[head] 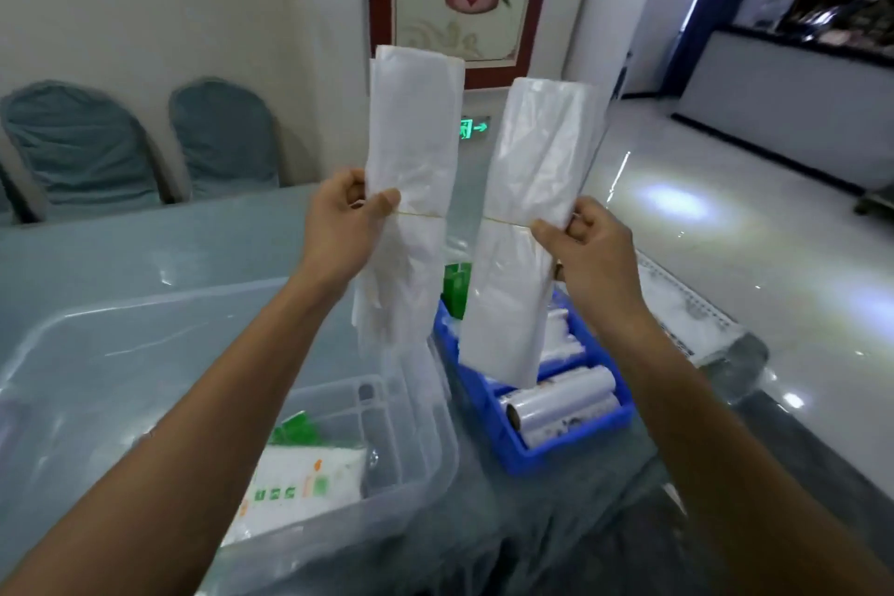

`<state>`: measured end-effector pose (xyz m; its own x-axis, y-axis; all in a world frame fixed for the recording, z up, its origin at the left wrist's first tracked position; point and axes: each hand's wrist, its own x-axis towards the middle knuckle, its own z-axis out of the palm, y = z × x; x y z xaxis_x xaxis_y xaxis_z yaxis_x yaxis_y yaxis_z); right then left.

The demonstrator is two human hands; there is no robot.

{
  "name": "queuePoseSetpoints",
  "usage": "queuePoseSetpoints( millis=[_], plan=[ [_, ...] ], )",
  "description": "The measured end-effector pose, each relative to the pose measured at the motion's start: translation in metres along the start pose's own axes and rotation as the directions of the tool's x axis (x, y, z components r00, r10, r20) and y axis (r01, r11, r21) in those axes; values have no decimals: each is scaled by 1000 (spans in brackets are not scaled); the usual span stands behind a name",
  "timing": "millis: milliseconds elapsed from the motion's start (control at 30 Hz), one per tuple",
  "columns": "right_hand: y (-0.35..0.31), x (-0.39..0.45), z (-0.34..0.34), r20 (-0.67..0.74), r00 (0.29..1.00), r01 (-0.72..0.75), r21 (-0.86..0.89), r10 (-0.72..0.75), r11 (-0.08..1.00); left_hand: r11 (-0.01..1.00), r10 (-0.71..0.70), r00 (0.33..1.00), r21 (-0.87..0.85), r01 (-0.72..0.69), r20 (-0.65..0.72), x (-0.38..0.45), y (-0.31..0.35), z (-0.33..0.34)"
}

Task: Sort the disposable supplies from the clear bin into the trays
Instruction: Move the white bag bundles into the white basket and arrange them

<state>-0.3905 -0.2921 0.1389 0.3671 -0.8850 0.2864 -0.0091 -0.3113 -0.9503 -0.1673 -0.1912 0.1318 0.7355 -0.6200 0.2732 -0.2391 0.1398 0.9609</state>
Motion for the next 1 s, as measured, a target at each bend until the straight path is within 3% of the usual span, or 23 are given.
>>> queuePoseSetpoints(
  millis=[167,333,467,767,1000],
  plan=[
    [17,3,-120,-89,996,8,-94,-16,996,1000,3,996,-17,-1,93,-23,17,119],
    [52,1,-219,-120,991,-80,-179,59,981,999,-24,987,-16,27,159,-60,6,228],
    [79,-2,-275,-139,982,-155,-178,131,972,992,-127,968,5,129,216,-82,-19,296],
    [155,18,-345,-167,948,-303,-205,271,931,939,-337,914,18,342,224,-90,-94,403],
    [221,87,-373,-153,917,-398,-259,369,880,879,-459,860,-28,476,223,-52,-163,488]
  ],
)
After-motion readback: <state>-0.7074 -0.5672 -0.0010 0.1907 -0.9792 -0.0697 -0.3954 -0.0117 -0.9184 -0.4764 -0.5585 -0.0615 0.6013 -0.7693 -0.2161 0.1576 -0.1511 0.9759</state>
